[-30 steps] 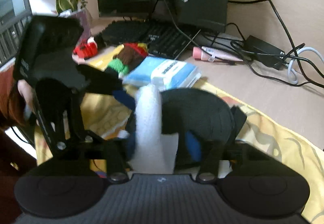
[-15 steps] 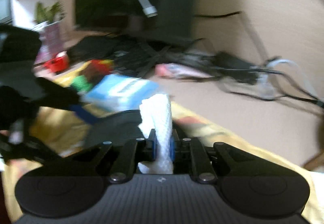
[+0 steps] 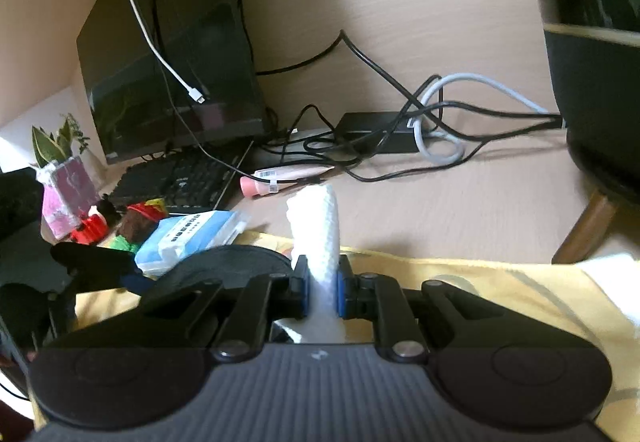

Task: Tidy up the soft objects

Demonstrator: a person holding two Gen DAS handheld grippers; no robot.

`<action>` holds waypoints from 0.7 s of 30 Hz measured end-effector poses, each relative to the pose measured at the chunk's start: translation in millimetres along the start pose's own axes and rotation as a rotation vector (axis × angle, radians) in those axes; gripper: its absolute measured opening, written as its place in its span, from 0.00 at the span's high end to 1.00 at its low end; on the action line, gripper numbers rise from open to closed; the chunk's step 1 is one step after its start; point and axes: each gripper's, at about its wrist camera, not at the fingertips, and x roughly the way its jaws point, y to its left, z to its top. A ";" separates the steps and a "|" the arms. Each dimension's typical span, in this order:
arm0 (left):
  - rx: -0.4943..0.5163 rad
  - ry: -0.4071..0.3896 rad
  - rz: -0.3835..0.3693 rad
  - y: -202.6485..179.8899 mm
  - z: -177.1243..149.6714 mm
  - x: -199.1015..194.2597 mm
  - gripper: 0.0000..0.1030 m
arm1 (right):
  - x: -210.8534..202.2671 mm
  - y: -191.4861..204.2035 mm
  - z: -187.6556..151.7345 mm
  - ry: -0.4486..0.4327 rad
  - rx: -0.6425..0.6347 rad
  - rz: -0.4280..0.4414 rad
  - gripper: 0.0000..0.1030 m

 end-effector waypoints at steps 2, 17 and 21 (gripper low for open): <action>-0.026 -0.010 -0.070 -2.8 5.5 -1.3 0.00 | -1.9 0.4 0.3 -0.004 0.003 0.029 0.86; 0.284 -0.136 0.251 18.8 -10.0 -52.5 0.00 | 2.5 7.8 11.7 0.011 0.059 0.060 0.86; 0.278 -0.104 0.307 51.7 -7.7 -40.0 0.00 | 12.3 31.0 22.4 0.030 0.016 0.061 0.86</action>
